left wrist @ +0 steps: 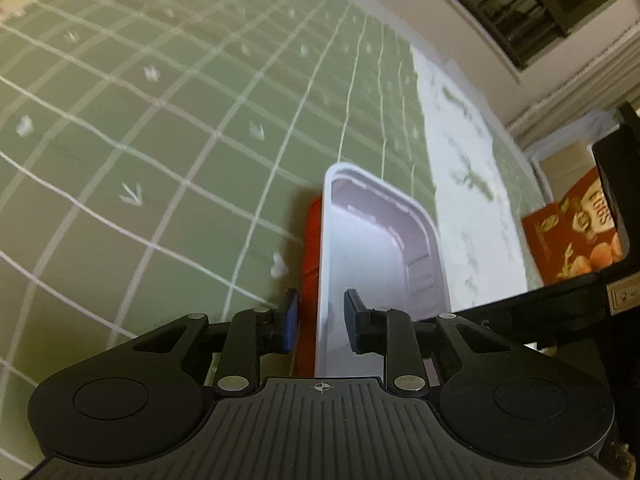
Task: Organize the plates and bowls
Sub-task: 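Grasp the red-and-white rectangular tray rim with the right gripper while the left gripper grips it too, then lift the rectangular tray with both grippers and lower it onto the bowl stack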
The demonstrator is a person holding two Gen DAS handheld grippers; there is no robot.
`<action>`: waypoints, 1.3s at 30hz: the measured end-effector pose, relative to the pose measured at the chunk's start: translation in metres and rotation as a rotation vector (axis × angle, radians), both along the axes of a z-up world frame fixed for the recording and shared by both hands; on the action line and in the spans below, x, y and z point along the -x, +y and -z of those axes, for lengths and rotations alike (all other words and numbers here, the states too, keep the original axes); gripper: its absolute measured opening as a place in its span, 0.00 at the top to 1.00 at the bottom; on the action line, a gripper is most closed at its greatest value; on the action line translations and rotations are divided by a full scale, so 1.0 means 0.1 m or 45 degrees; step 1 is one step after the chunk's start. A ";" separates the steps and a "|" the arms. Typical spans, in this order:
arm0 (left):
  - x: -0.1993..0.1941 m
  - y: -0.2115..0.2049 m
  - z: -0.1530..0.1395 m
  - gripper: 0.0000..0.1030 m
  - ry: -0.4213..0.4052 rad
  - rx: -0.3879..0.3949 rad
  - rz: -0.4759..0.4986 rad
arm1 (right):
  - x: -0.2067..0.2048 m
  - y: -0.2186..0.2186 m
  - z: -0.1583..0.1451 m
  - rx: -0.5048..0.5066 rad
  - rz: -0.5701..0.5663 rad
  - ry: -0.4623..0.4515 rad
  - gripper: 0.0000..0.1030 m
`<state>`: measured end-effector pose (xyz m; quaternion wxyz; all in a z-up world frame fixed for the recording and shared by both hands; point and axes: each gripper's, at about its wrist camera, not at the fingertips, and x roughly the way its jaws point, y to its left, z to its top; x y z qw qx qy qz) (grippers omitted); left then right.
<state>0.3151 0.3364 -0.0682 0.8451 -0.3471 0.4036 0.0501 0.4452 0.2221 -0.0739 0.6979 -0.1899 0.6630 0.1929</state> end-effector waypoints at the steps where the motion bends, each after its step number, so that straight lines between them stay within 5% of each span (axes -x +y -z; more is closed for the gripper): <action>1: 0.05 0.01 -0.07 0.74 -0.028 -0.002 -0.007 | 0.02 -0.01 -0.06 -0.022 0.002 -0.008 0.62; 11: 0.93 -0.08 -0.98 0.73 -0.474 0.079 0.048 | 0.73 -0.49 -1.17 -0.309 0.030 -0.238 0.62; 20: 1.33 -0.75 -1.28 0.70 -0.498 0.094 0.275 | 1.67 -1.43 -1.84 -0.508 0.039 -0.469 0.62; 28: 1.44 -1.36 -1.22 0.69 -0.426 -0.134 0.425 | 1.95 -1.97 -1.65 -0.516 0.122 -0.488 0.62; 39: 1.21 -1.50 -0.86 0.73 -0.224 -0.221 0.466 | 1.94 -2.12 -1.09 -0.546 0.186 -0.448 0.60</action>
